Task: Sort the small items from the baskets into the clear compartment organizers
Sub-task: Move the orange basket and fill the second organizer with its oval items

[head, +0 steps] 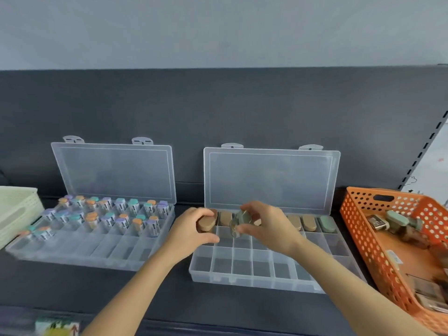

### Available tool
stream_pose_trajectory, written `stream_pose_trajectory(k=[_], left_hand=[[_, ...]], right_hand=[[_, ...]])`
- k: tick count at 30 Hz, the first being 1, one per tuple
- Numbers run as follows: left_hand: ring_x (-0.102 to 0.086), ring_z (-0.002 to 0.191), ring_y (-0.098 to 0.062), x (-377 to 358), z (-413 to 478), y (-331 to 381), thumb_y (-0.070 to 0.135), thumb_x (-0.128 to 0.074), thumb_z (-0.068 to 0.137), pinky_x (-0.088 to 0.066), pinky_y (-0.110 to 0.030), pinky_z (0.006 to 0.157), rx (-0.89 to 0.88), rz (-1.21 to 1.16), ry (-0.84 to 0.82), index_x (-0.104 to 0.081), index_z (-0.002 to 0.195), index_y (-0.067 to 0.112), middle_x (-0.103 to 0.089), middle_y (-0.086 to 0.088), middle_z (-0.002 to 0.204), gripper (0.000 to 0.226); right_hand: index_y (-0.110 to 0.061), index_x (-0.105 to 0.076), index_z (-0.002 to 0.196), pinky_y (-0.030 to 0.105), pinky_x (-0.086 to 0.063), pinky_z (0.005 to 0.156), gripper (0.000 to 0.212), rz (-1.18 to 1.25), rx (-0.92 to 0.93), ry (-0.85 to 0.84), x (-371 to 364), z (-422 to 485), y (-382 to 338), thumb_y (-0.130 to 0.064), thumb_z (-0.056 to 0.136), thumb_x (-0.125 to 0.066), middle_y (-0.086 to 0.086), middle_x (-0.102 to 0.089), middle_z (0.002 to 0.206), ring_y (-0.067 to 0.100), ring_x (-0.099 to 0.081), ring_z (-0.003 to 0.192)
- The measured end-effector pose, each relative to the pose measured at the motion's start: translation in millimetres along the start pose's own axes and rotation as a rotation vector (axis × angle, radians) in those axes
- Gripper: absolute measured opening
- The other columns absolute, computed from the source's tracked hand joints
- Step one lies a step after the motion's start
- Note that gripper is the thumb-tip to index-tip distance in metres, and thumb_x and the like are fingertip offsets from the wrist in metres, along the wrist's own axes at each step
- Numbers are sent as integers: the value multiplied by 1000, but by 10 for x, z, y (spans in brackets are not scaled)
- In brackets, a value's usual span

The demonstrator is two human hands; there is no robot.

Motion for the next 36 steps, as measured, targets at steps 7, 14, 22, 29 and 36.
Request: stream_pose_trajectory(k=[7,14,22,29,36], left_hand=[[-50,93,-6,-31,-8,-135,28,-83,71,-38,-8,68,13,-5,-31,-53,117,25,-50,11,111,55],[-50,95,-7,-52,35,-205,31,-83,70,-37,-7,69,-8,36,-45,-48,113,28,-49,12,112,55],[-45,107,-1,10,45,-286,30,-73,83,-36,-9,83,-83,126,-188,-54,131,25,-45,19,118,52],[-32,118,-5,0,19,-331,36,-63,89,-30,-22,101,-101,219,-180,-48,139,23,-44,11,131,54],[-29,121,-1,54,-59,-360,38,-69,85,-28,-20,102,-39,141,-181,-38,144,27,-34,13,135,68]], right_hand=[[-23,-53,126,28,-53,85,47,-89,7,-67,-247,109,-52,-32,83,-71,-2,-62,114,14,-58,96],[-22,-53,126,28,-52,87,48,-125,4,-94,-316,154,-59,-33,83,-71,0,-62,115,16,-57,98],[-20,-56,123,25,-50,83,42,-152,8,-148,-339,161,-104,-30,85,-69,0,-62,110,18,-58,94],[-18,-58,113,21,-40,71,33,-225,44,-159,-437,176,-131,-31,84,-69,-2,-57,97,16,-51,84],[-15,-57,113,24,-35,74,47,-316,10,-171,-573,210,-88,-42,78,-72,3,-50,103,16,-41,86]])
Point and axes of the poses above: each hand's wrist, its own z-axis towards the middle knuckle, its own x-axis out of the back of the hand, y = z × x, the point moved 1 cm from there along z, towards the middle knuckle
